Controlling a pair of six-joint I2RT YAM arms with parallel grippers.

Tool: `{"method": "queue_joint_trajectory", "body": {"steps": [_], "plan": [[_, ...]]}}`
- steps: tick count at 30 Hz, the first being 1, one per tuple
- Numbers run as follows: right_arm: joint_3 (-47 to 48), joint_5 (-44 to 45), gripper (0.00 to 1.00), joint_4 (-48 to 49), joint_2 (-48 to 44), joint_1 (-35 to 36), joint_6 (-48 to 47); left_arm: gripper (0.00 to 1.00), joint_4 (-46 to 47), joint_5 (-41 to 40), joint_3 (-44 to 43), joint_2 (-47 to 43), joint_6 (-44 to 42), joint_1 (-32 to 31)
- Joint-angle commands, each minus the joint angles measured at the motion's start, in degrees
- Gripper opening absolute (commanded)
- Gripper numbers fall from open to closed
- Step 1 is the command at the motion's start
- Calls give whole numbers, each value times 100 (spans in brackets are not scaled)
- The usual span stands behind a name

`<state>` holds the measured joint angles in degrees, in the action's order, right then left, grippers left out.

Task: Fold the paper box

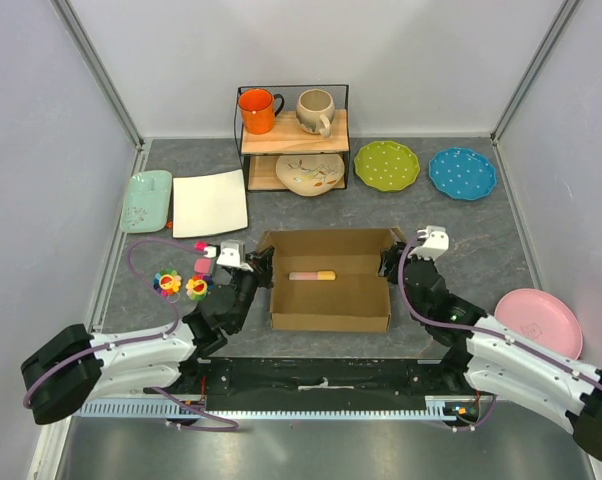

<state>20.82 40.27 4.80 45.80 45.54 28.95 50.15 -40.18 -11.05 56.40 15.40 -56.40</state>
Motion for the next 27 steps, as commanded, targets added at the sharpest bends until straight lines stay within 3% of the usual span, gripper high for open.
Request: {"method": "queue_joint_trajectory", "body": {"steps": [1,12,27], "plan": [[309,454,63,-839,-493,-54,-30,19,56,-525,173,-348,-230,42],[247,570,65,-1464,-1275,-54,146,19,-137,-376,533,-903,-397,33],[405,-405,72,-1297,-1794,-54,-363,19,-286,-253,314,-868,-608,42]]}}
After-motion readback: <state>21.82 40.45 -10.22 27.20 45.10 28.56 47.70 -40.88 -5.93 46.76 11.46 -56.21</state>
